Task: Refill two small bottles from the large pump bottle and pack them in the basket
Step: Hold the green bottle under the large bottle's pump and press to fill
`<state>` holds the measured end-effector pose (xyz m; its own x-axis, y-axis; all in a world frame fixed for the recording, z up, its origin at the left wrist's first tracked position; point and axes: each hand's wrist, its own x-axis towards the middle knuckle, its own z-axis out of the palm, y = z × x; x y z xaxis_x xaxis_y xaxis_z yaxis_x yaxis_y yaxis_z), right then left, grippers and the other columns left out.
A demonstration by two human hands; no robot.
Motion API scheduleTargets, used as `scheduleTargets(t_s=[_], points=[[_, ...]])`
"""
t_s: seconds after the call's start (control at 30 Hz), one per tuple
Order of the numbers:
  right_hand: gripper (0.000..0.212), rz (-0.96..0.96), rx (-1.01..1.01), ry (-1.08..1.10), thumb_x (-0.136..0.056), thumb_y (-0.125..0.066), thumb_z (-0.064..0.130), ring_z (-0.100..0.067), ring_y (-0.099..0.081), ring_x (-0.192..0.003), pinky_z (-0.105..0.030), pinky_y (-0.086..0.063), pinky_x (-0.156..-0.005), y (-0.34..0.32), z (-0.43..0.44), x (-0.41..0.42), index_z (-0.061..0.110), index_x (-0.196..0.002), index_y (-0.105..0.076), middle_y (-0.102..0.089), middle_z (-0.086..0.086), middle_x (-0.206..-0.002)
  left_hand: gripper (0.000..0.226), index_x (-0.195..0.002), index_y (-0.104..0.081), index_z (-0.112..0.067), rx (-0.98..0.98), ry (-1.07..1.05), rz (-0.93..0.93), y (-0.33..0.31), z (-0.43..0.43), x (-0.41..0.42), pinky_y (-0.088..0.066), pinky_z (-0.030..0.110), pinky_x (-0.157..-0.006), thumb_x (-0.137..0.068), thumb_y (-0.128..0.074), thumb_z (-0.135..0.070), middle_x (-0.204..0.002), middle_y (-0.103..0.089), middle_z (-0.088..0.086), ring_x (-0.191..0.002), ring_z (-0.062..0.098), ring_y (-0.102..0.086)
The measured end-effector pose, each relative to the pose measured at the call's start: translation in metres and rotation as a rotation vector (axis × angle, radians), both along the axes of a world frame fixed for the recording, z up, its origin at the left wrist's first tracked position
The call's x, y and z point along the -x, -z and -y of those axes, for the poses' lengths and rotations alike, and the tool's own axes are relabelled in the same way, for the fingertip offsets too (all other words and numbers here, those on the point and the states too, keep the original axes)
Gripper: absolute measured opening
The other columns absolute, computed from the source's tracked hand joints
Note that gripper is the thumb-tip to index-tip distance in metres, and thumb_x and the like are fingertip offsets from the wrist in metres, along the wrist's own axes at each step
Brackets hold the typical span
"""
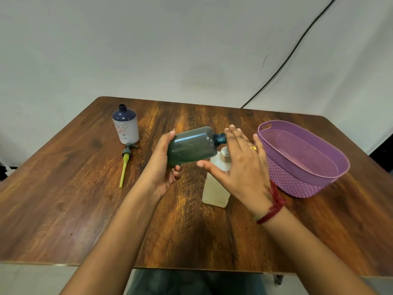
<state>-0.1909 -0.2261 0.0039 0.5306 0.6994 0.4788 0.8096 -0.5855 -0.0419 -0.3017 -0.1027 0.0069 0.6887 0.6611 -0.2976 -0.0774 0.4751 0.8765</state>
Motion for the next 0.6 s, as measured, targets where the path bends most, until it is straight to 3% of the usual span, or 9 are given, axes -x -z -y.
scheduleTargets(t_s=[0.1, 0.27, 0.47, 0.6], points=[[0.098, 0.002, -0.011, -0.012, -0.077, -0.017, 0.082, -0.019, -0.029, -0.140, -0.045, -0.007, -0.118, -0.009, -0.001, -0.004, 0.011, -0.141, -0.040, -0.040, -0.006, -0.148, 0.035, -0.096, -0.059, -0.020, -0.002, 0.003, 0.014, -0.001, 0.000, -0.002, -0.036, 0.011, -0.036, -0.090, -0.049, -0.053, -0.079, -0.055, 0.003, -0.044, 0.004, -0.041], [0.099, -0.019, -0.015, 0.019, -0.076, -0.023, 0.083, -0.022, -0.045, -0.130, -0.041, -0.020, -0.113, 0.009, -0.002, 0.004, 0.007, -0.132, -0.050, -0.052, -0.010, -0.138, 0.038, -0.101, -0.059, -0.019, 0.006, -0.012, -0.010, 0.005, -0.001, -0.001, -0.036, 0.011, -0.036, -0.088, -0.050, -0.053, -0.083, -0.057, 0.004, -0.043, 0.004, -0.042], [0.096, -0.025, -0.032, -0.017, -0.078, -0.021, 0.081, -0.019, -0.037, -0.136, -0.038, -0.009, -0.114, -0.008, -0.002, -0.004, 0.010, -0.139, -0.043, -0.044, -0.007, -0.145, 0.038, -0.100, -0.059, -0.019, 0.010, 0.006, -0.001, 0.004, -0.002, -0.003, -0.037, 0.011, -0.036, -0.088, -0.050, -0.054, -0.078, -0.054, 0.004, -0.043, 0.004, -0.042], [0.097, -0.018, -0.022, 0.007, -0.077, -0.027, 0.082, -0.020, -0.046, -0.130, -0.041, -0.021, -0.113, 0.007, -0.001, 0.004, 0.007, -0.136, -0.045, -0.047, -0.011, -0.141, 0.036, -0.098, -0.059, -0.019, 0.010, -0.006, 0.002, 0.006, 0.000, -0.002, -0.037, 0.011, -0.035, -0.089, -0.049, -0.053, -0.075, -0.059, 0.002, -0.041, 0.004, -0.042]])
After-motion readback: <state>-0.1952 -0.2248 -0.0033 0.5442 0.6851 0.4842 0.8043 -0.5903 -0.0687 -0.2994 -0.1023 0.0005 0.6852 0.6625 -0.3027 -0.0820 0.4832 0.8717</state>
